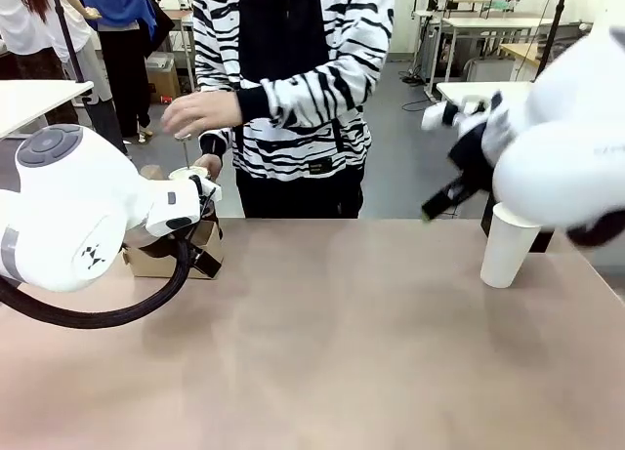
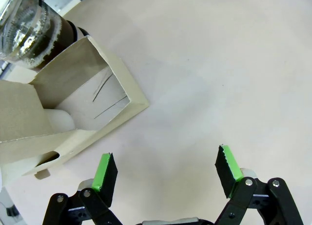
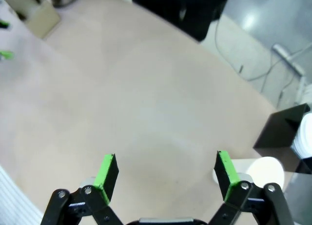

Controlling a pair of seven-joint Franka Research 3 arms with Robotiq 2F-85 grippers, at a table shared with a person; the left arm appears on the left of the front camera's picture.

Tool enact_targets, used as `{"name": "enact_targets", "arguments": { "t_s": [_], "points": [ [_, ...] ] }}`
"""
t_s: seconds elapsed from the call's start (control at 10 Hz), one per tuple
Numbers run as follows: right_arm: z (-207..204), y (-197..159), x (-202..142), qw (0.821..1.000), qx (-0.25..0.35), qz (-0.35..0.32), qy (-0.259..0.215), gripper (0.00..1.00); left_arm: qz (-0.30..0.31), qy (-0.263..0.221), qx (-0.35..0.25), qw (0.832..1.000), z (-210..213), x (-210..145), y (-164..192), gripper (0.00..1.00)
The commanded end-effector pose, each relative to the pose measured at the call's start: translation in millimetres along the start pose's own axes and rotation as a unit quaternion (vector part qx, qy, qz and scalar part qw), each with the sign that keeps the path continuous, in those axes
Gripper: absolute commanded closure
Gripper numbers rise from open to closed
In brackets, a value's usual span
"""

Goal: Pour a drink into a cup and package it in a carrier.
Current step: Pick up the 600 ml Paper Cup and place it in the middle top area of the table.

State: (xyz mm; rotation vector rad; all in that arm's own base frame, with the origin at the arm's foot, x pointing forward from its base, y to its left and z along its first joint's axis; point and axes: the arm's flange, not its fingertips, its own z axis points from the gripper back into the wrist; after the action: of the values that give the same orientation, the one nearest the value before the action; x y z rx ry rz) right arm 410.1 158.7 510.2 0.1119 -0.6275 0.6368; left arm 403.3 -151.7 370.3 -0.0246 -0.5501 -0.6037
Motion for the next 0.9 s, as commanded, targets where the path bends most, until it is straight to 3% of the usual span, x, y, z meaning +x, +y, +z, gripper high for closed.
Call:
{"name": "enact_targets", "arguments": {
  "t_s": [0.0, 0.2, 0.5, 0.7, 0.8],
  "points": [
    [40.0, -54.7, 9.4, 0.997, 0.068, 0.009, -0.019, 0.0, 0.0, 0.0, 0.0, 1.0, 0.1, 0.0, 0.0, 0.0],
    [66.9, -128.4, -15.4, 0.983, 0.155, 0.036, -0.088, 0.0, 0.0, 0.0, 0.0, 1.0, 0.1, 0.0, 0.0, 0.0],
    [49.2, -206.7, -90.0, 0.95, 0.247, 0.043, -0.188, 0.0, 0.0, 0.0, 0.0, 1.0, 0.1, 0.0, 0.0, 0.0],
    [33.5, -229.1, -138.0, 0.928, 0.264, 0.033, -0.261, 0.0, 0.0, 0.0, 0.0, 1.0, 0.1, 0.0, 0.0, 0.0],
    [24.6, -232.7, -135.9, 0.941, 0.216, -0.047, -0.257, 0.0, 0.0, 0.0, 0.0, 1.0, 0.1, 0.0, 0.0, 0.0]
  ]
}}
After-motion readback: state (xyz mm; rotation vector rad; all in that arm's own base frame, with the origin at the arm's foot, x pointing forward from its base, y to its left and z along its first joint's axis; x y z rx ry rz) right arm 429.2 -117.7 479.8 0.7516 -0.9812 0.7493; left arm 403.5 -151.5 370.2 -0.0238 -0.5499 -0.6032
